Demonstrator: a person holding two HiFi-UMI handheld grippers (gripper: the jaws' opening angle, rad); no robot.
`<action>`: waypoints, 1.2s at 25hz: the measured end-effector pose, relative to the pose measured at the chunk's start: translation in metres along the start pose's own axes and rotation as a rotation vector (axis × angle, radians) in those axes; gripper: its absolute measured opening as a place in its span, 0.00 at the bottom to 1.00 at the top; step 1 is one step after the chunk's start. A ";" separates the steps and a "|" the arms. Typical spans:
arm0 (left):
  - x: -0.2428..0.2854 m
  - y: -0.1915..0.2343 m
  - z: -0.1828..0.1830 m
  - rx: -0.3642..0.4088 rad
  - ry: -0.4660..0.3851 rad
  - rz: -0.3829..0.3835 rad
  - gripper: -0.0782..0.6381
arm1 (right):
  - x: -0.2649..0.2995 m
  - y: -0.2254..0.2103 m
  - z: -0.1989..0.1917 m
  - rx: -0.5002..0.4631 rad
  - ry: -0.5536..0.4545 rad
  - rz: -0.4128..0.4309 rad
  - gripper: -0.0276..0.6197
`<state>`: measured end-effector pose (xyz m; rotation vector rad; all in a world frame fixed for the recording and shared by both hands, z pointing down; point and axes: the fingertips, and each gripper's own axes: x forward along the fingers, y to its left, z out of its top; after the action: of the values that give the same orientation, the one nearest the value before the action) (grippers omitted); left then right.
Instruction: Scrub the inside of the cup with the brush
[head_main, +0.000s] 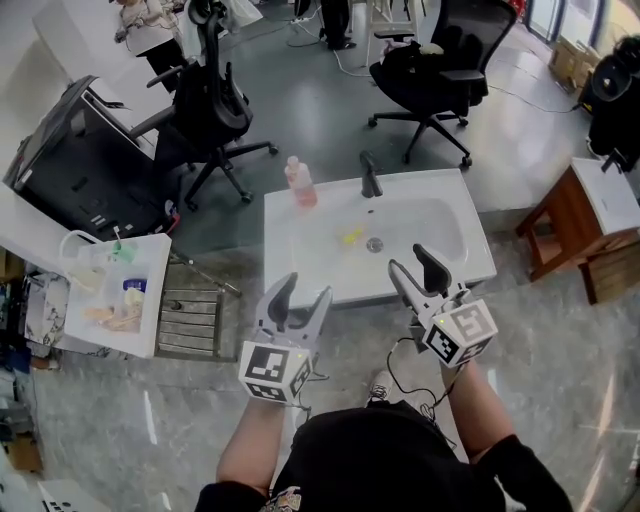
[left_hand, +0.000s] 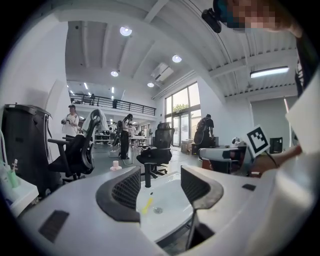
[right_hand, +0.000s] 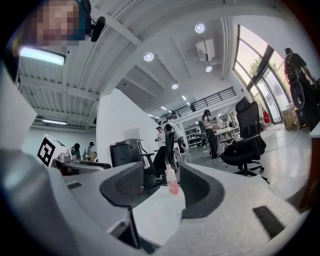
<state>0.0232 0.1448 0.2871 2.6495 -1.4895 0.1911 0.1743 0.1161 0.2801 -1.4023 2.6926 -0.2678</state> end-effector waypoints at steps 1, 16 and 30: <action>0.005 -0.002 0.000 0.003 0.002 0.007 0.43 | 0.000 -0.006 0.000 0.003 0.000 0.006 0.41; 0.044 -0.004 -0.002 -0.007 0.021 0.068 0.42 | 0.016 -0.053 0.004 0.038 0.022 0.053 0.40; 0.093 0.045 -0.027 0.004 0.078 0.006 0.43 | 0.074 -0.067 -0.013 0.038 0.065 0.025 0.40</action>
<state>0.0313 0.0472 0.3291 2.6091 -1.4749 0.2947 0.1838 0.0193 0.3057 -1.3713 2.7392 -0.3670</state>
